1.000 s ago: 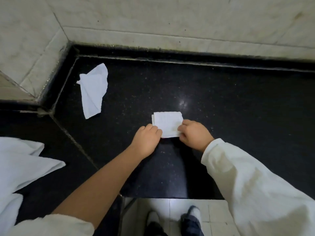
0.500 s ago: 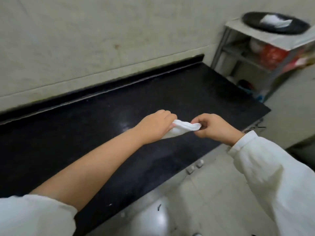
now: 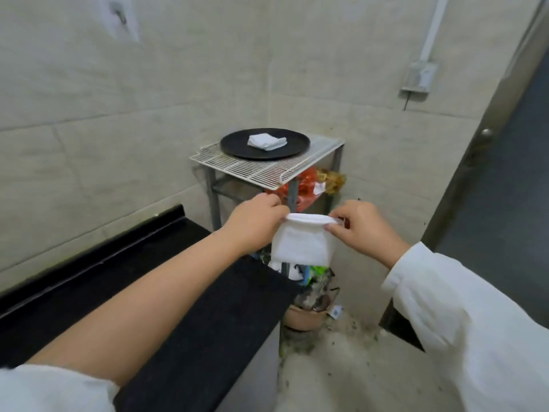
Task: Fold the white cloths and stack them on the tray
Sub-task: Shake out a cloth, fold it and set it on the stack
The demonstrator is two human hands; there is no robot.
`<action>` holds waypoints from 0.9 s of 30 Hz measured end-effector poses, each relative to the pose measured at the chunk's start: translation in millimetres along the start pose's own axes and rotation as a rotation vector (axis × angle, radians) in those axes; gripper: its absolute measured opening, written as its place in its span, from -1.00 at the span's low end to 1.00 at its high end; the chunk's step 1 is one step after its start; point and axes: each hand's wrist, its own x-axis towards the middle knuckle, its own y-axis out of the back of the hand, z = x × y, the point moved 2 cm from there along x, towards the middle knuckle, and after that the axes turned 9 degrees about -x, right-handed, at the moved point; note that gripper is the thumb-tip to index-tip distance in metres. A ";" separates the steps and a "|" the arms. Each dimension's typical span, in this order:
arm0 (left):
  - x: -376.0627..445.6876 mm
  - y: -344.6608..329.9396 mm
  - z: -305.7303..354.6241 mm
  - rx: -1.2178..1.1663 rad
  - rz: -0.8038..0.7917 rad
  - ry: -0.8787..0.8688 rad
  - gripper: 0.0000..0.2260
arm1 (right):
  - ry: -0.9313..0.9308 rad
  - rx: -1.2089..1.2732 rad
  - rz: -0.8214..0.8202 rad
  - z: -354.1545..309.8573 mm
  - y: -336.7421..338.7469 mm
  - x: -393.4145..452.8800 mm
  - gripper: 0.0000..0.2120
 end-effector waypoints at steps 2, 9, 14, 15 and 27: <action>49.6 -2.7 -11.5 -0.031 0.071 0.038 -0.74 | 0.001 -0.018 0.050 28.7 0.3 43.6 -0.78; 213.0 -2.3 -72.7 -0.253 0.181 0.176 -0.76 | -0.030 0.153 0.120 105.9 -2.9 215.4 -0.83; 297.1 -7.7 -119.8 -0.328 0.230 0.347 -0.76 | 0.036 0.208 0.080 136.6 -16.8 326.4 -0.83; 310.0 -13.1 -131.0 -0.331 0.242 0.390 -0.76 | 0.062 0.205 0.070 140.8 -22.5 347.9 -0.81; 418.6 -72.3 -243.9 -0.209 0.369 0.820 -0.75 | 0.489 0.183 -0.092 152.1 -113.5 569.9 -0.78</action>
